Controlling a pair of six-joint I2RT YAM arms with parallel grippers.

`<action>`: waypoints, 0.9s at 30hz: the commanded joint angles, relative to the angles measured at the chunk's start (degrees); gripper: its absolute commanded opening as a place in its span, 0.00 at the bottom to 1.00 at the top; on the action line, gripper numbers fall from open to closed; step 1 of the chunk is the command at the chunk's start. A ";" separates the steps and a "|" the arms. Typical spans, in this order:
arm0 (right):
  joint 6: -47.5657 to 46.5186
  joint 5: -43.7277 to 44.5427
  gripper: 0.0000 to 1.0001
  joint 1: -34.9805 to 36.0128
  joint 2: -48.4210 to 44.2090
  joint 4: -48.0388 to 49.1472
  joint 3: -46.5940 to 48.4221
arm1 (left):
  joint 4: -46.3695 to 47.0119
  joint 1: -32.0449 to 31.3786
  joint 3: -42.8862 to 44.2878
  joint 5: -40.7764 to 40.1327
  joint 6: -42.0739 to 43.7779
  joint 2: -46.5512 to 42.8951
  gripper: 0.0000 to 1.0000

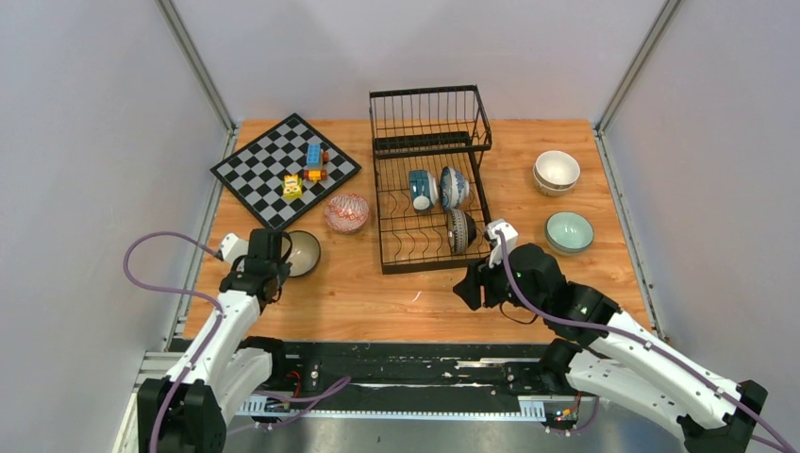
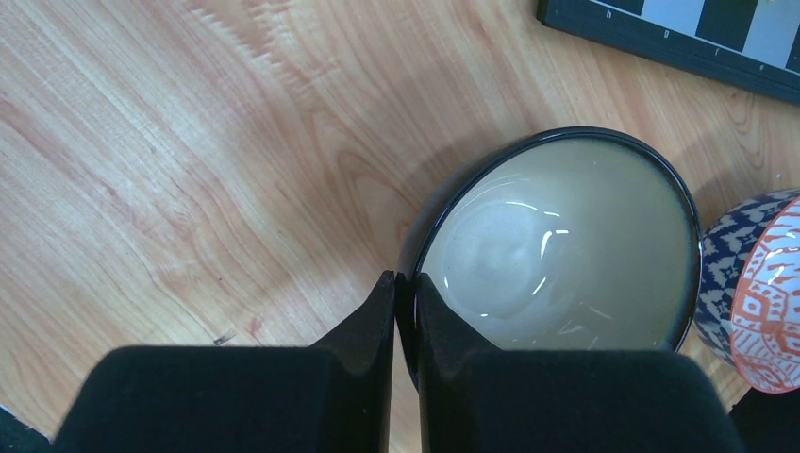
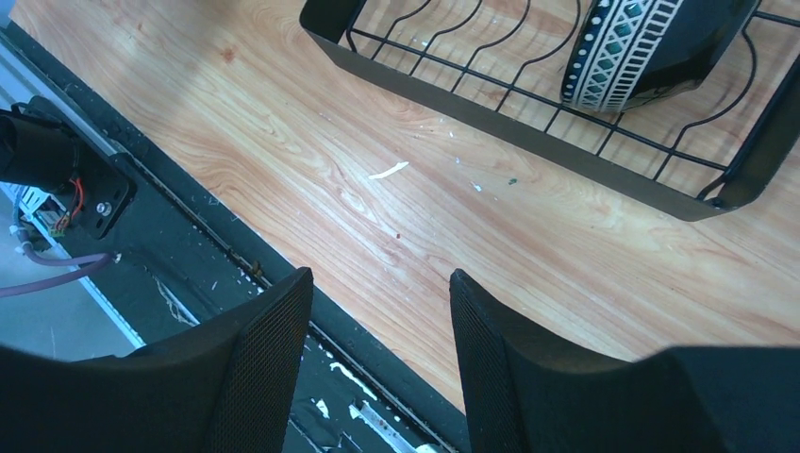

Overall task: Unload the bowls from the dish rack
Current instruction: Place the bowl at the center of the board.

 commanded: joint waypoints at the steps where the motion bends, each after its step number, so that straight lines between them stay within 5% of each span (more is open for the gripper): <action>1: -1.32 3.36 0.59 -0.17 -1.21 -0.31 -0.24 | 5.43 1.33 0.05 1.34 -0.72 1.14 0.00; 6: -2.57 4.74 0.59 -0.18 -1.01 -0.99 0.89 | 4.35 1.29 1.07 1.90 1.42 2.02 0.00; 21: -3.49 5.43 0.59 -0.17 0.24 -1.12 2.81 | 0.09 1.34 2.71 2.98 3.96 -0.75 0.43; 27: -6.13 7.18 0.61 -0.12 -0.47 -2.35 4.55 | -3.25 1.34 8.45 4.22 11.84 -5.78 0.72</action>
